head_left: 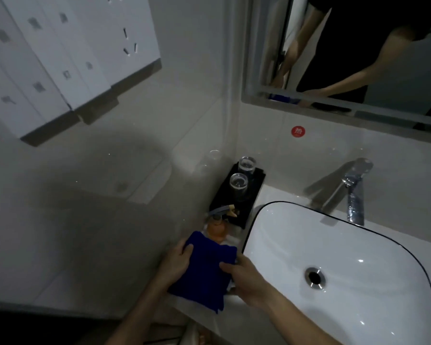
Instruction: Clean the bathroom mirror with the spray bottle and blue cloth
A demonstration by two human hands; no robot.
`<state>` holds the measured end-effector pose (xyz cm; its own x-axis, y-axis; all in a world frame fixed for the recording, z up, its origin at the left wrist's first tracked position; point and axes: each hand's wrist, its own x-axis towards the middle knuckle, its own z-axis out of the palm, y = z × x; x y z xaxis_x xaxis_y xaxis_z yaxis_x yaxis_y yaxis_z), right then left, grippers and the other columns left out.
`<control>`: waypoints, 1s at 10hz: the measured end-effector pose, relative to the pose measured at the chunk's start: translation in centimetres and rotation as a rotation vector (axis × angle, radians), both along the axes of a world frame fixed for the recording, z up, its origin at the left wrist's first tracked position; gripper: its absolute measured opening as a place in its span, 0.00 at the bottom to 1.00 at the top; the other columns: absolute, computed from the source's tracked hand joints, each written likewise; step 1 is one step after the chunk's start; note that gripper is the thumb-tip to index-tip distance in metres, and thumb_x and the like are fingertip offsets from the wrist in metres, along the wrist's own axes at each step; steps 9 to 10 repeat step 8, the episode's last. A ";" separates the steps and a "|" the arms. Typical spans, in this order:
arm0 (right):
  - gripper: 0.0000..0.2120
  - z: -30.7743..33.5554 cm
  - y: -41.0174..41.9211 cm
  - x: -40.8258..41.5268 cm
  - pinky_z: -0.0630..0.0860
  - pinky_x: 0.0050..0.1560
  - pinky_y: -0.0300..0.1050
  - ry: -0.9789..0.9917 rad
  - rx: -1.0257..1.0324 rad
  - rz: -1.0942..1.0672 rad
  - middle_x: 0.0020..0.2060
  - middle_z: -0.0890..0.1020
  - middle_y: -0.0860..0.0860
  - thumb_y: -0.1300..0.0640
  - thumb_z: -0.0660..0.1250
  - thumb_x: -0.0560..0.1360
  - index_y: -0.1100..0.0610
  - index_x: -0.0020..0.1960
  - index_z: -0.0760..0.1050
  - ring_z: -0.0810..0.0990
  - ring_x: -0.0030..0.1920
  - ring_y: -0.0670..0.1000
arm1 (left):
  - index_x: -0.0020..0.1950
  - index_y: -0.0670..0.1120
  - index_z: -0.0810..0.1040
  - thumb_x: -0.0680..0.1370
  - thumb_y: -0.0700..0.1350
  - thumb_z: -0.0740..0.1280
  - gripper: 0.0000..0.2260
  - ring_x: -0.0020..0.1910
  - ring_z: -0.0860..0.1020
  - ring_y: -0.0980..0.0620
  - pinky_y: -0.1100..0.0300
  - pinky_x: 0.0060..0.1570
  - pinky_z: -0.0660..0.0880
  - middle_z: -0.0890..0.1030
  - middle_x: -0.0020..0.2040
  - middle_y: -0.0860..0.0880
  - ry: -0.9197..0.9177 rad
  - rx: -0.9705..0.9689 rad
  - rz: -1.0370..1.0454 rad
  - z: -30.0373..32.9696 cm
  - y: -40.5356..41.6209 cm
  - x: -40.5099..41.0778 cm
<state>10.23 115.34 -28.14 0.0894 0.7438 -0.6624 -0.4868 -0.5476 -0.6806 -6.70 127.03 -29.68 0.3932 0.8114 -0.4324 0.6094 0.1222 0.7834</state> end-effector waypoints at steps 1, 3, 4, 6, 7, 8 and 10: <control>0.17 -1.6 -0.2 -1.6 0.81 0.51 0.58 -0.039 -0.070 -0.038 0.54 0.82 0.52 0.69 0.63 0.78 0.53 0.63 0.73 0.81 0.53 0.54 | 0.72 0.48 0.70 0.86 0.46 0.55 0.16 0.55 0.76 0.52 0.60 0.49 0.72 0.77 0.65 0.46 0.101 -0.067 -0.084 -2.2 -0.4 -0.5; 0.15 -3.1 1.1 -3.4 0.78 0.43 0.57 -0.323 -0.066 0.080 0.49 0.82 0.65 0.72 0.55 0.76 0.63 0.56 0.76 0.82 0.48 0.63 | 0.75 0.48 0.68 0.85 0.43 0.56 0.18 0.55 0.74 0.55 0.60 0.54 0.70 0.77 0.67 0.46 0.166 -0.090 -0.142 -4.7 0.0 -0.5; 0.16 -4.2 1.5 -3.3 0.78 0.49 0.61 -0.413 -0.035 0.123 0.50 0.82 0.65 0.73 0.54 0.75 0.67 0.57 0.76 0.81 0.51 0.64 | 0.75 0.48 0.68 0.85 0.41 0.55 0.18 0.56 0.76 0.51 0.57 0.55 0.74 0.78 0.66 0.45 0.163 -0.139 -0.147 -5.6 0.3 -0.1; 0.22 -5.0 1.0 -3.3 0.79 0.52 0.39 -0.413 -0.059 0.169 0.54 0.80 0.47 0.71 0.55 0.77 0.53 0.66 0.71 0.79 0.55 0.46 | 0.74 0.47 0.67 0.84 0.38 0.56 0.19 0.61 0.77 0.45 0.48 0.60 0.77 0.76 0.68 0.42 0.146 -0.240 -0.068 -6.6 0.6 -0.1; 0.22 -4.9 0.7 -2.9 0.75 0.63 0.45 -0.552 -0.092 0.262 0.64 0.76 0.53 0.67 0.56 0.80 0.57 0.72 0.65 0.76 0.63 0.51 | 0.73 0.47 0.69 0.83 0.40 0.58 0.17 0.61 0.76 0.47 0.49 0.62 0.75 0.76 0.67 0.44 0.166 -0.201 -0.066 -6.5 0.4 0.1; 0.19 -3.6 0.5 -2.7 0.73 0.63 0.43 -0.675 -0.071 0.298 0.66 0.75 0.54 0.61 0.56 0.81 0.57 0.72 0.65 0.76 0.63 0.51 | 0.71 0.46 0.71 0.83 0.41 0.61 0.16 0.61 0.76 0.48 0.53 0.61 0.74 0.78 0.66 0.45 0.120 -0.042 -0.022 -5.8 0.2 0.8; 0.19 -3.6 0.5 -2.7 0.73 0.63 0.43 -0.675 -0.071 0.298 0.66 0.75 0.54 0.61 0.56 0.81 0.57 0.72 0.65 0.76 0.63 0.51 | 0.71 0.46 0.71 0.83 0.41 0.61 0.16 0.61 0.76 0.48 0.53 0.61 0.74 0.78 0.66 0.45 0.120 -0.042 -0.022 -5.8 0.2 0.8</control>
